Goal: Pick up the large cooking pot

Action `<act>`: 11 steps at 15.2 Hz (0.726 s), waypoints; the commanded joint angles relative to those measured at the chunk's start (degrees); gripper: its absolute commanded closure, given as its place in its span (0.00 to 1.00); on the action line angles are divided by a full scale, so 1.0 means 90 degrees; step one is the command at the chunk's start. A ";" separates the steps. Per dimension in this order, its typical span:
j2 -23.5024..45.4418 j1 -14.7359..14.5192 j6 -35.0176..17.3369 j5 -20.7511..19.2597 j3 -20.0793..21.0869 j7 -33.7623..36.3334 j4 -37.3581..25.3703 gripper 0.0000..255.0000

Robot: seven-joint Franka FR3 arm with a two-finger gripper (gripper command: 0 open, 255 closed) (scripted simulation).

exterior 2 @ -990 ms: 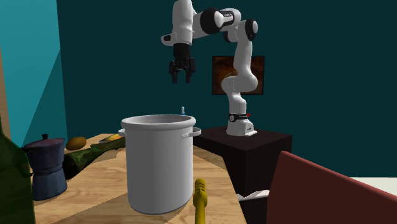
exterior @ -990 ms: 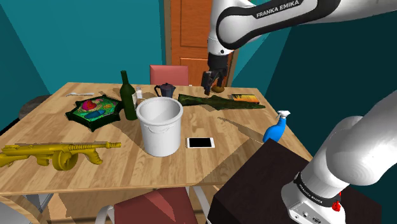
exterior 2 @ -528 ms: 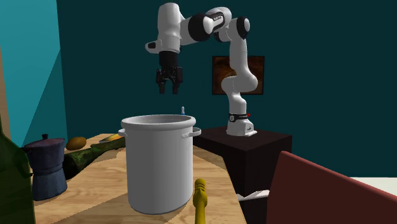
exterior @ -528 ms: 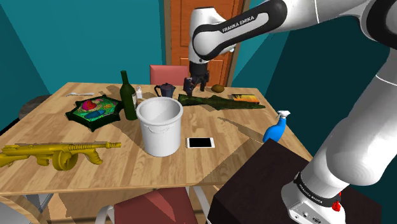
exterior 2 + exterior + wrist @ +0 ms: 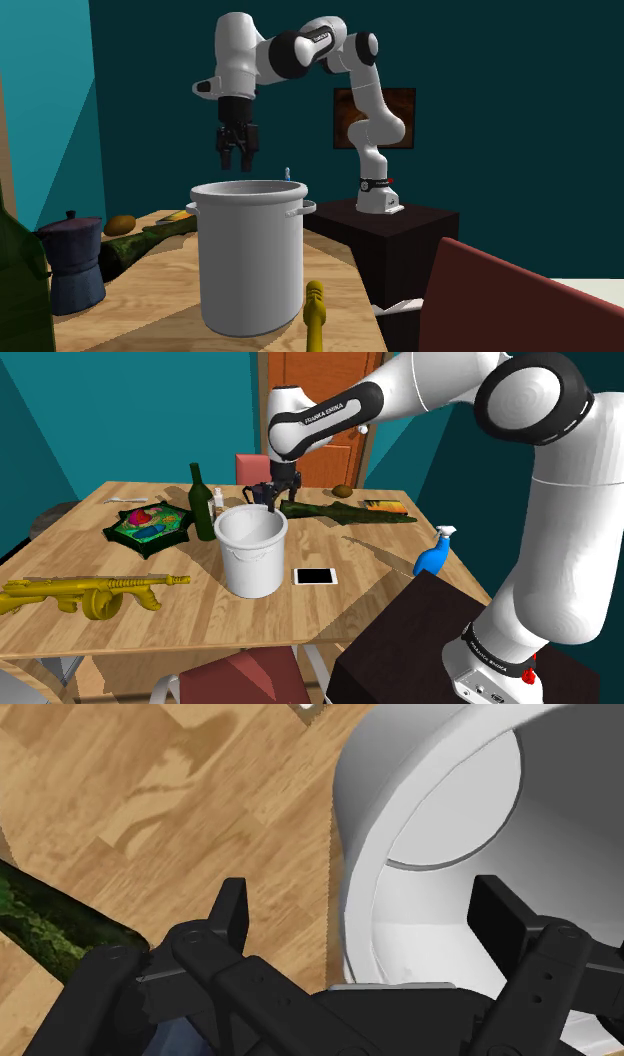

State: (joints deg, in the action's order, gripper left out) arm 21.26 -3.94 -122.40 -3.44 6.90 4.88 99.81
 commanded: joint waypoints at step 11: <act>0.0901 -0.0075 -0.0451 -0.0079 -0.0031 0.0074 -0.0460 0.00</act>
State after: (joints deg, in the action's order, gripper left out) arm 29.27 -4.55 -126.23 -4.12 6.62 5.46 95.58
